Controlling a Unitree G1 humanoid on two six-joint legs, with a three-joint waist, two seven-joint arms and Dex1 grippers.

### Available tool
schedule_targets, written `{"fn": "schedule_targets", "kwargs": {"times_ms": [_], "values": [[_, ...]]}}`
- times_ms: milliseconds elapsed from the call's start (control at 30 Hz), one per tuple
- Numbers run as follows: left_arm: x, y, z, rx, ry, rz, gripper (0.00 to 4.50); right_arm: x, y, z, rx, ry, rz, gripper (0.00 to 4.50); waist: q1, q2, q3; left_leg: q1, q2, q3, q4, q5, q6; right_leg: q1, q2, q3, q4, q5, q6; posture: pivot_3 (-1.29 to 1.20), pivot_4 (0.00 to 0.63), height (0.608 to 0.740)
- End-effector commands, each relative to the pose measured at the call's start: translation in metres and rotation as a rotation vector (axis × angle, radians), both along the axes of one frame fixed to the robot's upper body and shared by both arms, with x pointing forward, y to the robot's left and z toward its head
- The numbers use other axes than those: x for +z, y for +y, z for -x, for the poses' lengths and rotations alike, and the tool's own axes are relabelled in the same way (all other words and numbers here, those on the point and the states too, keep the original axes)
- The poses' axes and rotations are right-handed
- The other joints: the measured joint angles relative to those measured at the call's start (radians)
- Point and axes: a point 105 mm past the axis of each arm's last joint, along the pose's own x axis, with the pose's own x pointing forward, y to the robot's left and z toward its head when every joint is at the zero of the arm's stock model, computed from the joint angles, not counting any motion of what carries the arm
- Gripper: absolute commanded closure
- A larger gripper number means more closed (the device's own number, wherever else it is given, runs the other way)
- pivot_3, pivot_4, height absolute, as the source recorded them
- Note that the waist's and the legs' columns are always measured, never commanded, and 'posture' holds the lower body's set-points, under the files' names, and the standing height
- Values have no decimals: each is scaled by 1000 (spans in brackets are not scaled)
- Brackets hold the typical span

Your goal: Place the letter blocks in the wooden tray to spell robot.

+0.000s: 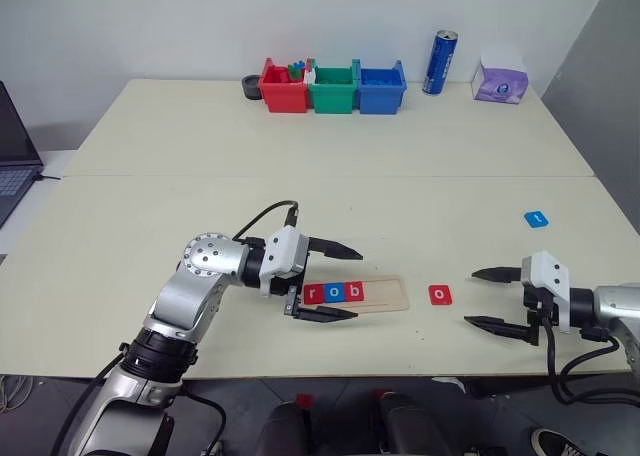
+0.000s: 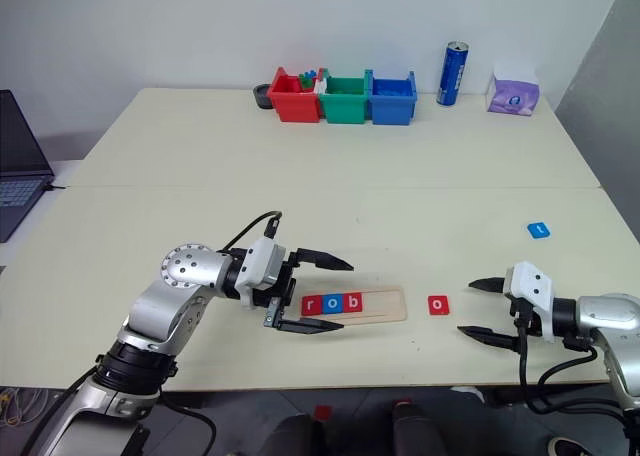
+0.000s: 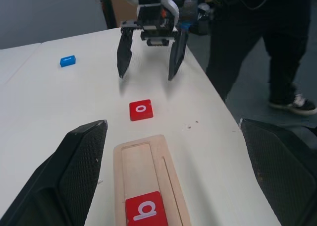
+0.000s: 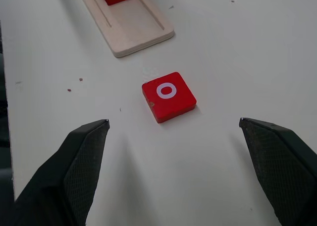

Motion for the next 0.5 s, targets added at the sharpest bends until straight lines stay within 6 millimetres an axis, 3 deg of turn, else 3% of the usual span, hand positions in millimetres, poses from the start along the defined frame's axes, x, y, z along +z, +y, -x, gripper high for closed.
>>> {"fn": "schedule_targets", "kwargs": {"times_ms": [33,333,500], "values": [[7,-6,5,-23,-46,15,0,-1,4,-9,63,-36,19,23,1,0,0,0,0,0,0,0,0,0,0,0,0,0,0,0,150,740],[7,-9,4,-26,-53,19,0,-15,21,-12,122,6,-4,23,6,0,0,-1,1,-1,0,0,0,0,-2,-1,0,0,0,0,150,740],[7,-10,4,-31,-56,18,0,-19,19,-17,105,16,-3,23,6,0,0,0,1,0,0,0,0,0,-2,0,0,0,0,0,150,740]]}}
